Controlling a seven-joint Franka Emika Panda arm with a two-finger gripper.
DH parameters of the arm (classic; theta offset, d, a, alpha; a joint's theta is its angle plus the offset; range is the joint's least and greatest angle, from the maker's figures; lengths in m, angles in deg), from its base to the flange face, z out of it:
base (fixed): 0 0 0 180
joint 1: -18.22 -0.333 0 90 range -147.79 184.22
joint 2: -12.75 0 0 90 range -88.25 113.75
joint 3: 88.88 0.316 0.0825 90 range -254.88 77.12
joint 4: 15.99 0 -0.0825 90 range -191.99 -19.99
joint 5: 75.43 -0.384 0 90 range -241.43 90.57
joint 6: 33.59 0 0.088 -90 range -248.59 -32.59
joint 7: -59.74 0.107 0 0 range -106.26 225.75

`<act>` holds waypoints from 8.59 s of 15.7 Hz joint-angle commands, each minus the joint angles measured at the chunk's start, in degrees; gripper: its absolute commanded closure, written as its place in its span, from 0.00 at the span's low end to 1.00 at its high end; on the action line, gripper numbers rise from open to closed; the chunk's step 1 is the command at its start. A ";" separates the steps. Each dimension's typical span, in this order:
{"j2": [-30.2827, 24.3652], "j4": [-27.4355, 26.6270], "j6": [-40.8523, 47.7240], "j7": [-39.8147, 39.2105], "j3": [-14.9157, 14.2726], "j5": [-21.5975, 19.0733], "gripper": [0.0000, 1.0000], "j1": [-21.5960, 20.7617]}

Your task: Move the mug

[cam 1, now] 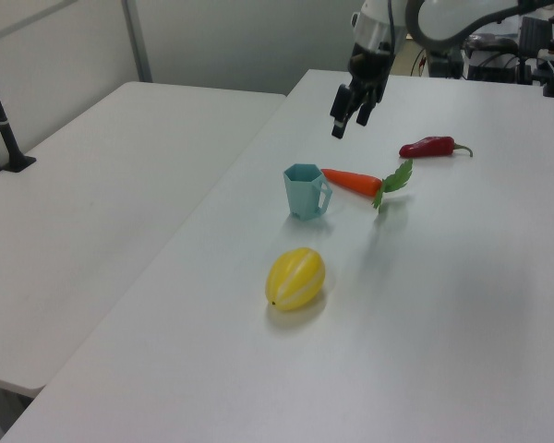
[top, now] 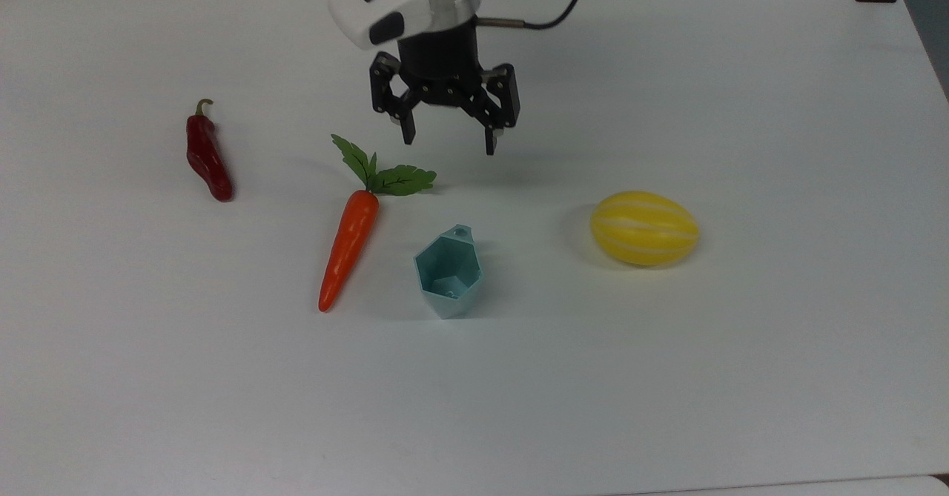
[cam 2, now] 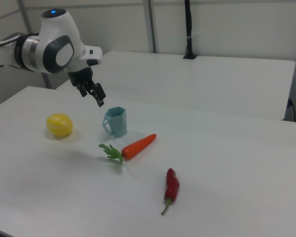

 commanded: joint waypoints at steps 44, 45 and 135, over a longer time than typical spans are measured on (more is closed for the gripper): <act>18.52 3.42 -16.64 8.43 0.48 15.87 1.00 -2.39; 18.43 3.42 -16.56 8.51 0.48 15.87 1.00 -2.30; -19.64 -2.73 23.29 -11.78 -1.45 -0.83 0.00 4.64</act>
